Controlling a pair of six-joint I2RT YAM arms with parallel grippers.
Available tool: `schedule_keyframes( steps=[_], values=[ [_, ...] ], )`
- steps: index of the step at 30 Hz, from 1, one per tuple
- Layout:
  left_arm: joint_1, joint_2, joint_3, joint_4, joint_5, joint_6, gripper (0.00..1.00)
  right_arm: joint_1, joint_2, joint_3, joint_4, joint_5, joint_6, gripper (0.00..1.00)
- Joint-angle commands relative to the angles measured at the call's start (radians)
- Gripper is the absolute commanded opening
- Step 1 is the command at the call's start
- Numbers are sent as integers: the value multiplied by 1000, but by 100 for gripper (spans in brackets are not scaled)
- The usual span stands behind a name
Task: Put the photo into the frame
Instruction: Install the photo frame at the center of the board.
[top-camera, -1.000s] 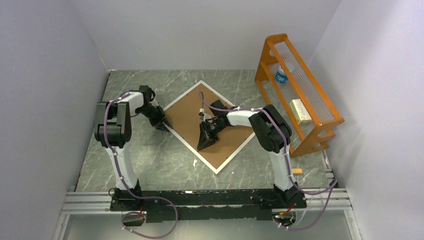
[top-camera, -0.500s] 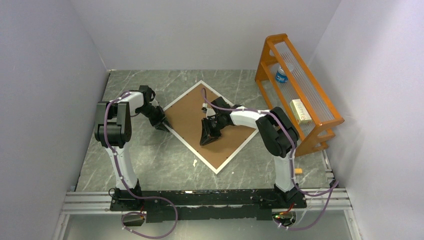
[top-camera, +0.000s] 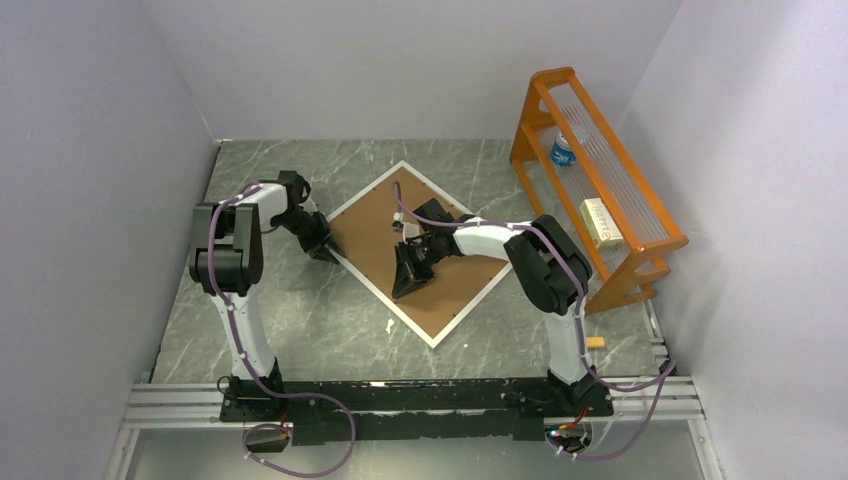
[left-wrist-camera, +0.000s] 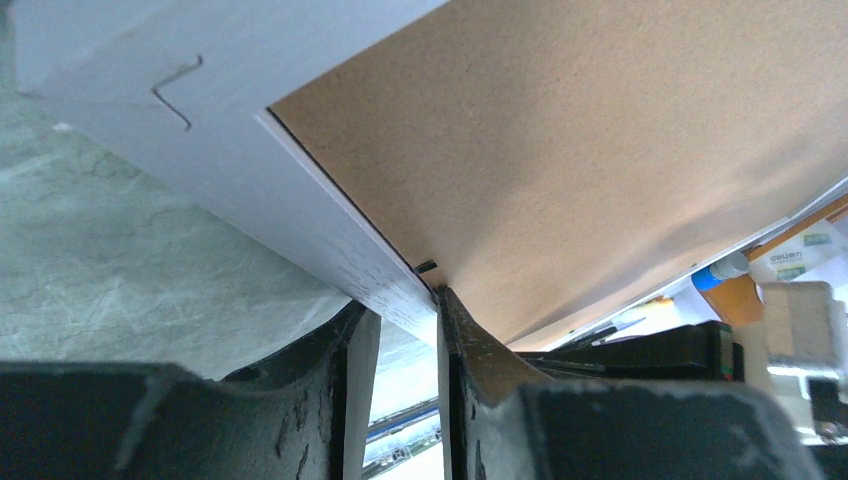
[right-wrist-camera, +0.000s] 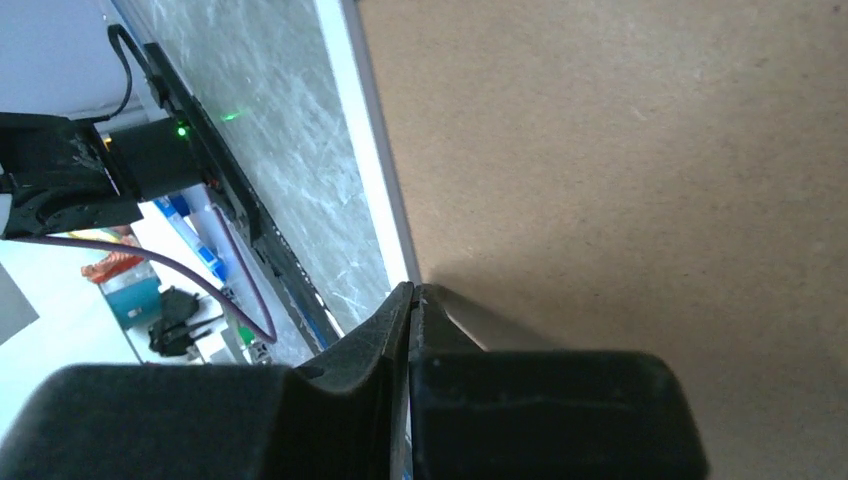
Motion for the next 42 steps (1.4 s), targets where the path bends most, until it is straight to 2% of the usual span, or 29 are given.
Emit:
schedule_keyframes(
  steps=[1,9,16,18,25,42],
  values=[
    [3,55,-29,-24,-185,82,31,2,43,25,6,-52,-29,5],
    [3,60,-27,-25,-189,84,31,5,87,52,-41,12,-40,5],
    [3,60,-24,-27,-191,85,31,8,59,30,-33,58,-50,3],
    [2,61,-22,-28,-193,87,31,9,21,13,3,55,-38,0],
    [2,64,-24,-28,-196,87,31,8,-63,12,58,-31,-30,0],
    [2,66,-23,-32,-198,87,30,17,25,-14,42,-37,-29,0]
  ],
)
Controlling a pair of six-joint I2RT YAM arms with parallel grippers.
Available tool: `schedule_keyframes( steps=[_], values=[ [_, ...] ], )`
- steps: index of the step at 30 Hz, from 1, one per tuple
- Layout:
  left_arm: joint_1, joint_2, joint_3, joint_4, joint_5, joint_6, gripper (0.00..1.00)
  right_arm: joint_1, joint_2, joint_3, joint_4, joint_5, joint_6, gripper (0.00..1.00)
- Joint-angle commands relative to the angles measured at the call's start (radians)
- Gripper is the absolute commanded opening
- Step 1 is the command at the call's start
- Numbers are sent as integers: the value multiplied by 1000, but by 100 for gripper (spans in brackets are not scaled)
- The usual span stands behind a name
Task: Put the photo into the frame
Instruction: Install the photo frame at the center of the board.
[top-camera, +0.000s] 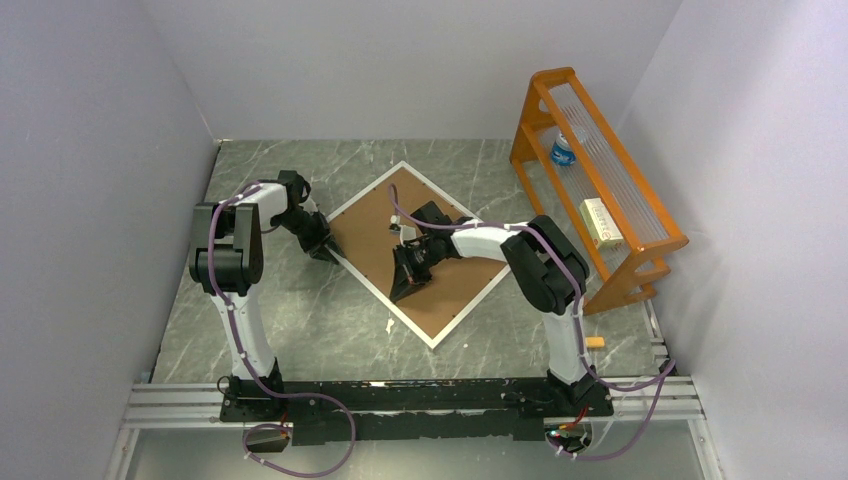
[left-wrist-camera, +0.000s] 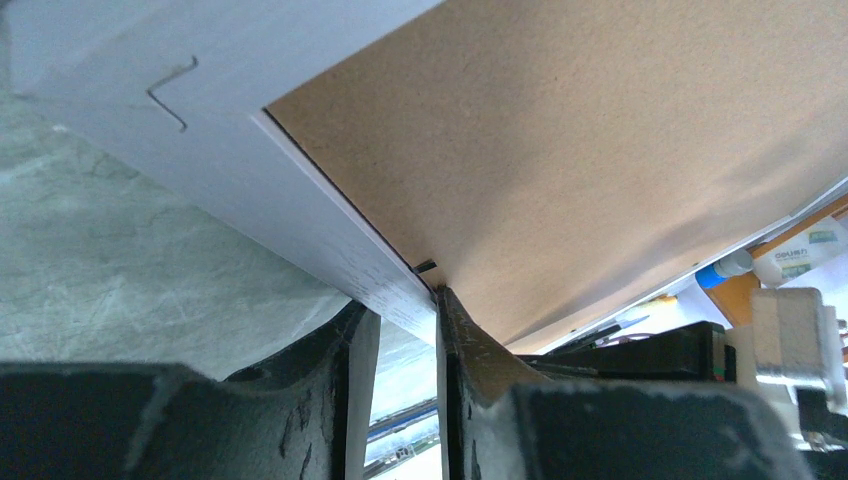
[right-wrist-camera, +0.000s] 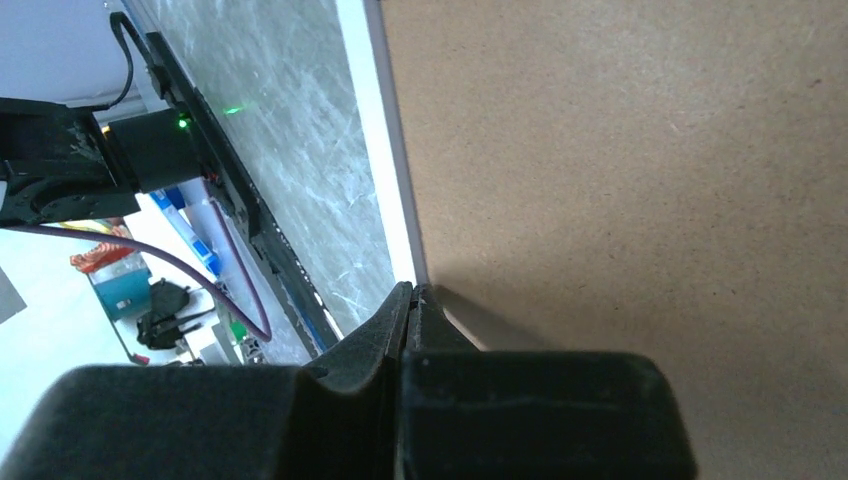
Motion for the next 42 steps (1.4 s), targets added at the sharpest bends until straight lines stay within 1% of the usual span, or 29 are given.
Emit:
schedule_keyframes(
  steps=[1,13,21,26,31,36,39,42],
  values=[
    [2,64,-27,-27,-199,77,30,4,29,-9,18,-16,-14,0],
    [2,58,-32,-29,-208,74,30,2,91,-35,-24,50,-62,0],
    [3,53,-33,-43,-232,72,30,-46,115,-140,21,104,-91,0],
    [3,56,-20,-55,-245,78,30,-64,79,-182,38,150,-93,0],
    [2,52,-8,-57,-243,78,30,-72,33,-184,5,226,-107,0],
    [3,31,17,-62,-242,85,31,-72,-75,-154,-39,353,-75,0],
    [4,1,39,-66,-240,86,31,-33,-159,-107,-68,446,-55,5],
    [3,-47,55,-70,-229,74,35,58,-195,-19,-132,570,-72,17]
  ],
)
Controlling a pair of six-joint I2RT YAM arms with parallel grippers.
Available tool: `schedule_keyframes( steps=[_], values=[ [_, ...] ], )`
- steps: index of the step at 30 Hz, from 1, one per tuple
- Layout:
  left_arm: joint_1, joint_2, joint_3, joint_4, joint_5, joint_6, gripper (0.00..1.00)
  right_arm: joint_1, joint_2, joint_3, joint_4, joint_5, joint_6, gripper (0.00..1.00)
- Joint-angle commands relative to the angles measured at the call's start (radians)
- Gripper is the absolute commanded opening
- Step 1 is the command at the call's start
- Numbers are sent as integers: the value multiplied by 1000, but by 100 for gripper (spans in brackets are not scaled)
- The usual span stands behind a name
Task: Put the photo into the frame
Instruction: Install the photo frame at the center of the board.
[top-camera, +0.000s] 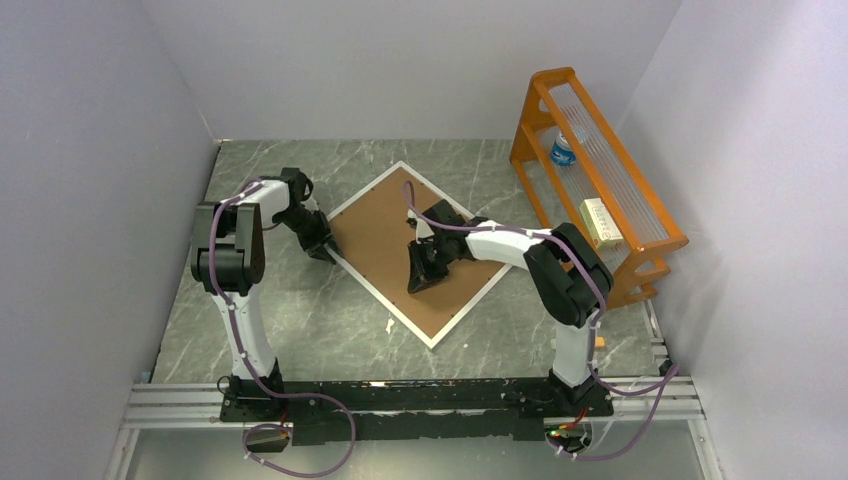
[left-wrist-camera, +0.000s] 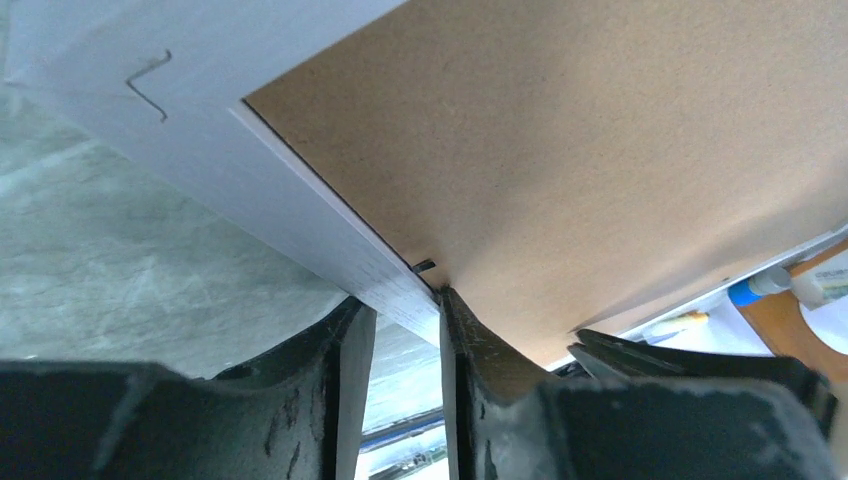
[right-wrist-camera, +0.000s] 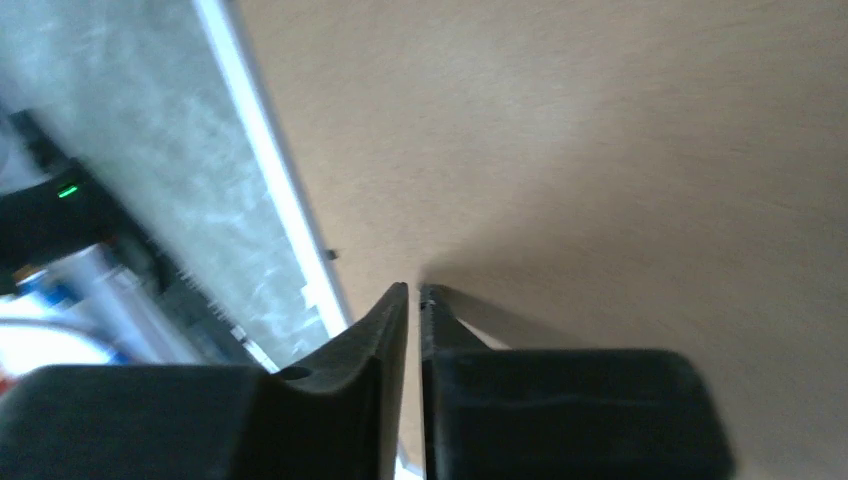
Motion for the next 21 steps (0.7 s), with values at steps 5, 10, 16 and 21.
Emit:
schedule_keyframes(
  steps=[5,10,16,21],
  values=[
    [16,-179,-11,-10,-222,23,50,244,-14,237,-198,576,-79,45],
    [39,-342,-146,49,-324,-60,59,321,94,387,-307,718,-89,49],
    [149,-444,-275,118,-252,-98,64,371,179,467,-359,732,-131,52],
    [208,-448,-321,154,-129,-88,69,395,227,501,-378,703,-148,48]
  ],
)
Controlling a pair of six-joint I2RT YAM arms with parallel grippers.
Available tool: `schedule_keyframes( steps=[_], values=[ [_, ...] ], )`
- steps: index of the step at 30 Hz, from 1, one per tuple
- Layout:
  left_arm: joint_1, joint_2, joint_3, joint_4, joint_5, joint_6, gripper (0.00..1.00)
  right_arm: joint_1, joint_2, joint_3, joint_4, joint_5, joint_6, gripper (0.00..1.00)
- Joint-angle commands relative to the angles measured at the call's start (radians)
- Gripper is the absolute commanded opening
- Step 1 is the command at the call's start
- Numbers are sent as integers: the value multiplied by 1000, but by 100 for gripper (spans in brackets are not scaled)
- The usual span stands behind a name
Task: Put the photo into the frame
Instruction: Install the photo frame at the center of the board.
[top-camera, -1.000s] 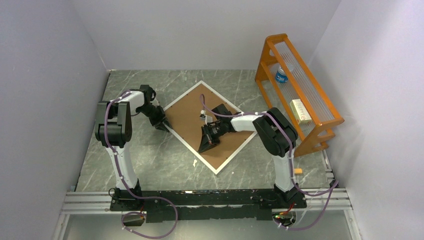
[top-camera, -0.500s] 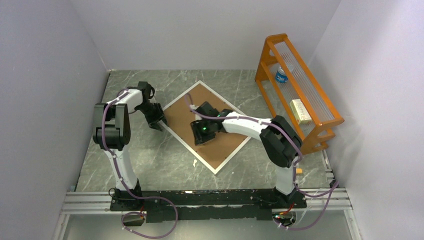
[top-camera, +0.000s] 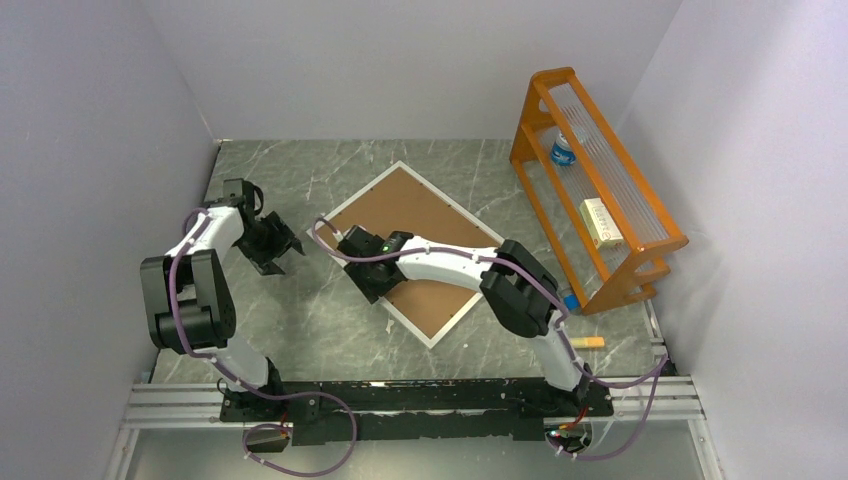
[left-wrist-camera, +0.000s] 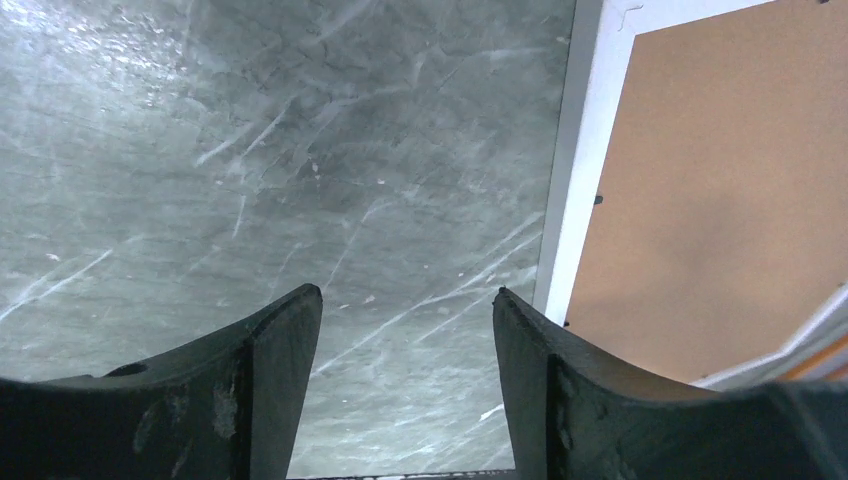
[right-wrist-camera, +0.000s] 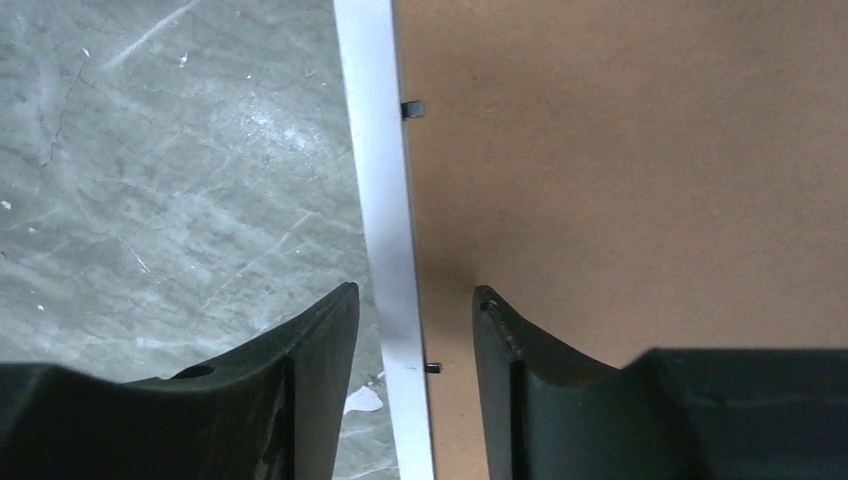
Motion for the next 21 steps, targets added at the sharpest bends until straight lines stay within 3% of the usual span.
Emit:
schedule_keyframes(
  steps=[1,5,10,16,21],
  values=[
    [29,-16,-25,59,122,-13,70,22,48,49,-60,19,-32,45],
    [43,4,-56,96,210,-16,71,33,77,65,-79,22,-25,33],
    [44,30,-81,141,284,-15,74,36,101,58,-88,24,-4,32],
    [43,35,-142,227,354,-40,84,65,145,86,-139,129,-8,31],
    [44,53,-182,283,391,-79,87,88,164,129,-193,203,-2,5]
  ],
)
